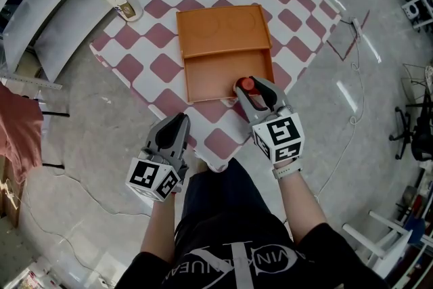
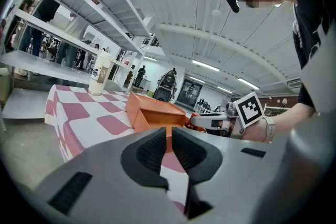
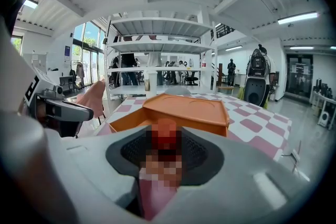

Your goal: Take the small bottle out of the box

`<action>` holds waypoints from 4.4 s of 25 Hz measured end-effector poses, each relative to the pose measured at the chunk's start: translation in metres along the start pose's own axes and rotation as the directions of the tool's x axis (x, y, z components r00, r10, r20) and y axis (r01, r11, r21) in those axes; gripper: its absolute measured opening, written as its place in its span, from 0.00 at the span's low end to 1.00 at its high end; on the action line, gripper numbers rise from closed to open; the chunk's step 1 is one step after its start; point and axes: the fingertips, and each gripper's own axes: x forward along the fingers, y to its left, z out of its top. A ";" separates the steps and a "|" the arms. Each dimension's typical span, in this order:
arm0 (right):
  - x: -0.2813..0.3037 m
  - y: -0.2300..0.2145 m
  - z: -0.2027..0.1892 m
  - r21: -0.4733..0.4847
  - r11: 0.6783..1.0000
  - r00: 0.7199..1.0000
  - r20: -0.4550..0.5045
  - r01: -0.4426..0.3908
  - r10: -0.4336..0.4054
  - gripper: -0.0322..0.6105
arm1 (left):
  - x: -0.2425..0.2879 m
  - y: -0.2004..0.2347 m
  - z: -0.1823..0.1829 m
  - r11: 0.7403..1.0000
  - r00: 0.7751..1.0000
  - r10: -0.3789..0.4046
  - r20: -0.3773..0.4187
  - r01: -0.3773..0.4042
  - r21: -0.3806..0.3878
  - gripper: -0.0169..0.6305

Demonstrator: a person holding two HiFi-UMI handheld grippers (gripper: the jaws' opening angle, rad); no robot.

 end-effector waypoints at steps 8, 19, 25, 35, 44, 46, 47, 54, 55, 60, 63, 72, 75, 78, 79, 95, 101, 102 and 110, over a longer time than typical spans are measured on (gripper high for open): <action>-0.006 -0.002 0.013 -0.003 1.000 0.999 0.039 -0.003 0.003 0.28 | 0.000 -0.004 0.006 1.000 1.000 -0.001 0.009 0.000 0.014 0.08; -0.020 -0.007 0.029 0.022 1.000 0.996 0.086 -0.001 -0.001 0.28 | -0.002 -0.008 0.024 0.999 0.999 -0.001 0.040 0.000 0.039 0.08; -0.025 -0.007 0.036 0.022 1.000 0.995 0.097 0.000 -0.002 0.28 | -0.005 -0.010 0.031 0.999 0.999 0.000 0.051 -0.002 0.049 0.08; -0.037 -0.005 0.049 0.021 1.000 0.993 0.114 0.004 -0.007 0.28 | -0.009 -0.013 0.044 0.998 0.998 -0.007 0.069 0.003 0.062 0.08; -0.045 -0.004 0.060 0.019 1.000 0.992 0.128 0.012 -0.014 0.28 | -0.009 -0.014 0.058 0.997 0.996 -0.021 0.087 0.015 0.076 0.08; -0.046 -0.003 0.063 0.019 1.000 0.991 0.131 0.013 -0.015 0.28 | -0.008 -0.015 0.061 0.997 0.996 -0.025 0.091 0.018 0.078 0.08; -0.046 -0.003 0.064 0.019 1.000 0.991 0.132 0.012 -0.014 0.28 | -0.008 -0.015 0.062 0.997 0.995 -0.027 0.093 0.019 0.078 0.08; -0.051 -0.001 0.071 0.014 1.000 0.990 0.139 0.011 -0.013 0.27 | -0.006 -0.017 0.071 0.996 0.994 -0.039 0.104 0.029 0.089 0.08; -0.052 -0.001 0.072 0.014 1.000 0.990 0.142 0.012 -0.014 0.28 | -0.006 -0.018 0.073 0.995 0.993 -0.040 0.107 0.030 0.090 0.08; -0.056 -0.001 0.078 0.014 1.000 0.988 0.152 0.013 -0.016 0.27 | -0.005 -0.019 0.080 0.995 0.992 -0.047 0.118 0.035 0.099 0.08; -0.058 0.000 0.080 0.013 1.000 0.988 0.156 0.012 -0.014 0.27 | -0.005 -0.021 0.085 0.994 0.991 -0.049 0.125 0.037 0.102 0.08; -0.064 0.000 0.087 0.006 1.000 0.985 0.170 0.013 -0.014 0.27 | -0.002 -0.023 0.098 0.993 0.988 -0.056 0.146 0.040 0.115 0.08; -0.066 -0.001 0.089 0.004 1.000 0.984 0.175 0.015 -0.015 0.27 | -0.002 -0.024 0.101 0.992 0.987 -0.058 0.151 0.040 0.120 0.08; -0.069 -0.001 0.091 0.003 1.000 0.983 0.181 0.017 -0.017 0.27 | -0.002 -0.025 0.105 0.991 0.986 -0.060 0.158 0.040 0.126 0.08; -0.070 -0.001 0.091 0.002 1.000 0.983 0.183 0.017 -0.017 0.27 | -0.002 -0.026 0.106 0.991 0.985 -0.061 0.160 0.041 0.128 0.08; -0.086 -0.002 0.101 -0.002 1.000 0.978 0.206 0.022 -0.021 0.27 | -0.003 -0.037 0.120 0.988 0.980 -0.076 0.186 0.049 0.146 0.08; -0.090 -0.003 0.105 0.001 1.000 0.977 0.214 0.025 -0.024 0.27 | -0.003 -0.040 0.124 0.987 0.978 -0.080 0.193 0.051 0.151 0.08; -0.090 -0.003 0.104 0.001 1.000 0.976 0.215 0.025 -0.024 0.27 | -0.003 -0.040 0.124 0.987 0.978 -0.080 0.195 0.051 0.151 0.08; -0.094 -0.002 0.102 0.000 1.000 0.977 0.214 0.016 -0.016 0.27 | -0.003 -0.042 0.124 0.987 0.977 -0.078 0.200 0.047 0.155 0.08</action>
